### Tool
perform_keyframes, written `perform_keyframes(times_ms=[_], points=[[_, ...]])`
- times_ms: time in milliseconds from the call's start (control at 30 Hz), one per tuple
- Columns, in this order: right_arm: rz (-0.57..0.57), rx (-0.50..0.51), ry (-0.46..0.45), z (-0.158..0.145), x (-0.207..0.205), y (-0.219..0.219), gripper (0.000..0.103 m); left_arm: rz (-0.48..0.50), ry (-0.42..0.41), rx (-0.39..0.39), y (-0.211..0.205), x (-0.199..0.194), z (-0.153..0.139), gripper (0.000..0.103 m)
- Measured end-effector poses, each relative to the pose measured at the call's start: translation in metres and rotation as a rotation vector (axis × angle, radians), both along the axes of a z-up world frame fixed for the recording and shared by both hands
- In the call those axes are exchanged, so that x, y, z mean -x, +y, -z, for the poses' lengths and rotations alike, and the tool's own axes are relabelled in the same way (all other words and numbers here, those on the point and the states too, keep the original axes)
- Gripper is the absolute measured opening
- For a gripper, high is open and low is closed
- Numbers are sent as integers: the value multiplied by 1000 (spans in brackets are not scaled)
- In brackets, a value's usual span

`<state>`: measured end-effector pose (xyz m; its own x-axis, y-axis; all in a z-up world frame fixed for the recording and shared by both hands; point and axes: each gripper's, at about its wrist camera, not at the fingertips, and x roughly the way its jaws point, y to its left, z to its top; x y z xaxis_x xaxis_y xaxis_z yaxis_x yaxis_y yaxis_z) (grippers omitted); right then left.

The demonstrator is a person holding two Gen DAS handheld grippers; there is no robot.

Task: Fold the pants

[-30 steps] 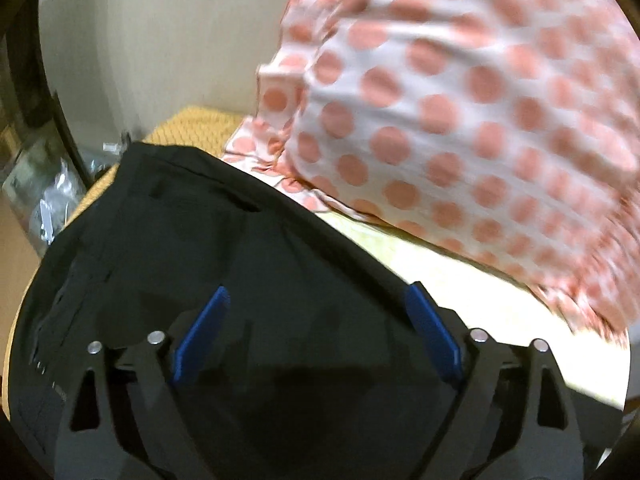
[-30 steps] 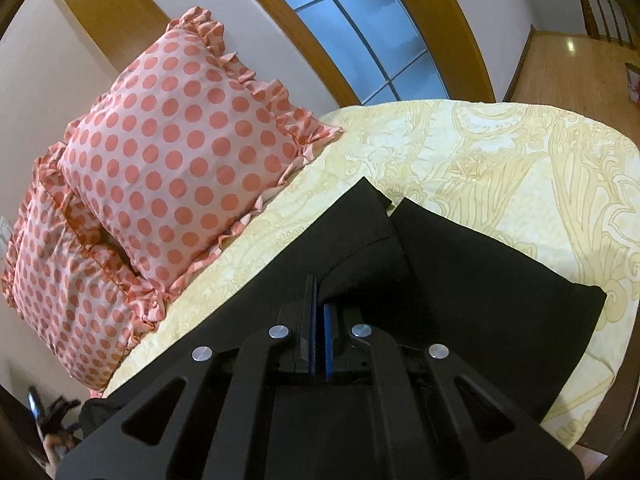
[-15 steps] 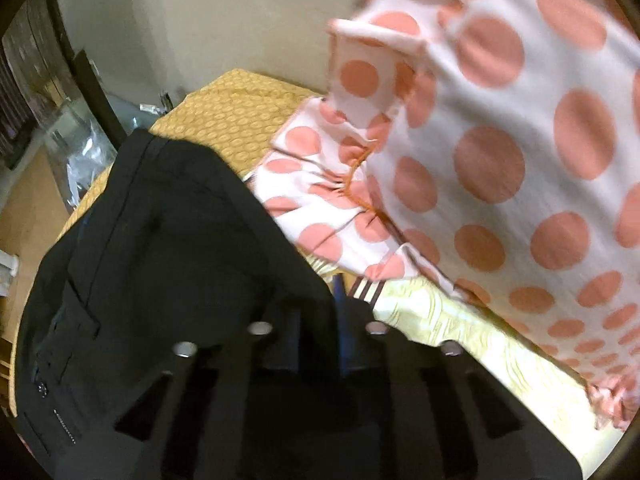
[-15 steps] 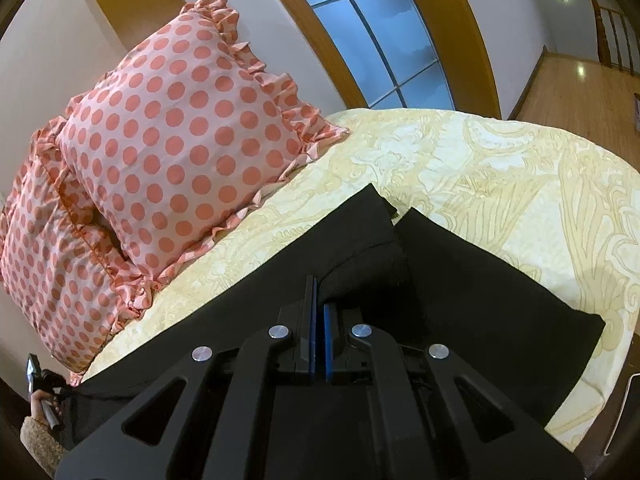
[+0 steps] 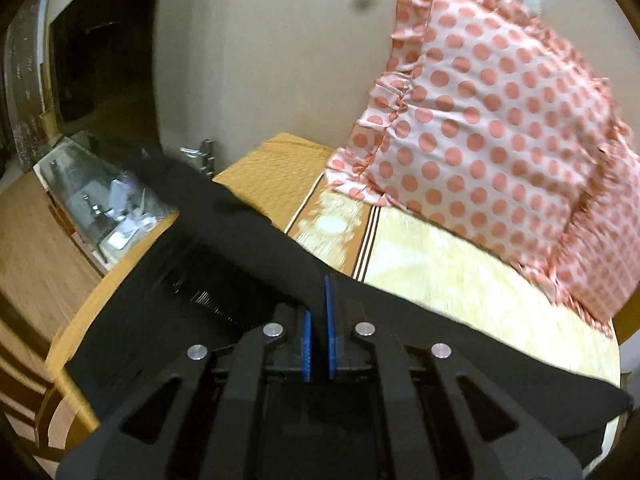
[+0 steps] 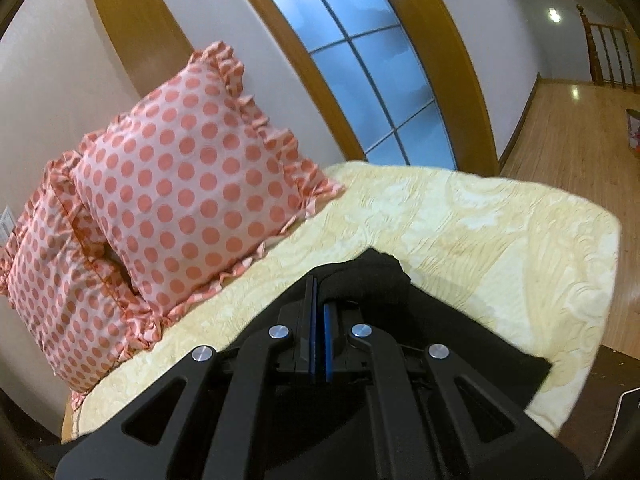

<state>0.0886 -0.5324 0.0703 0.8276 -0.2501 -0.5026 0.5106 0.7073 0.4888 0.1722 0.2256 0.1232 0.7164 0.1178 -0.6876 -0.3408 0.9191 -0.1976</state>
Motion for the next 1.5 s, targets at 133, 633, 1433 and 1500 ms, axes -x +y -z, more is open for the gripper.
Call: perform_keyframes(times_ms=[133,633,1433,1500], points=[[14,11,-19,-10,16,-2,3,-19,-12,3,-1,59,12,6],[49,-91,99,34,55,-19,3,-100,72,42,-4,146,102,6],[57,-122,129,46,82,-16,3,-69,25,40,8,151,88,5],[49,-121,157,51,80,-17,3,-63,24,41,10,151,86,5]])
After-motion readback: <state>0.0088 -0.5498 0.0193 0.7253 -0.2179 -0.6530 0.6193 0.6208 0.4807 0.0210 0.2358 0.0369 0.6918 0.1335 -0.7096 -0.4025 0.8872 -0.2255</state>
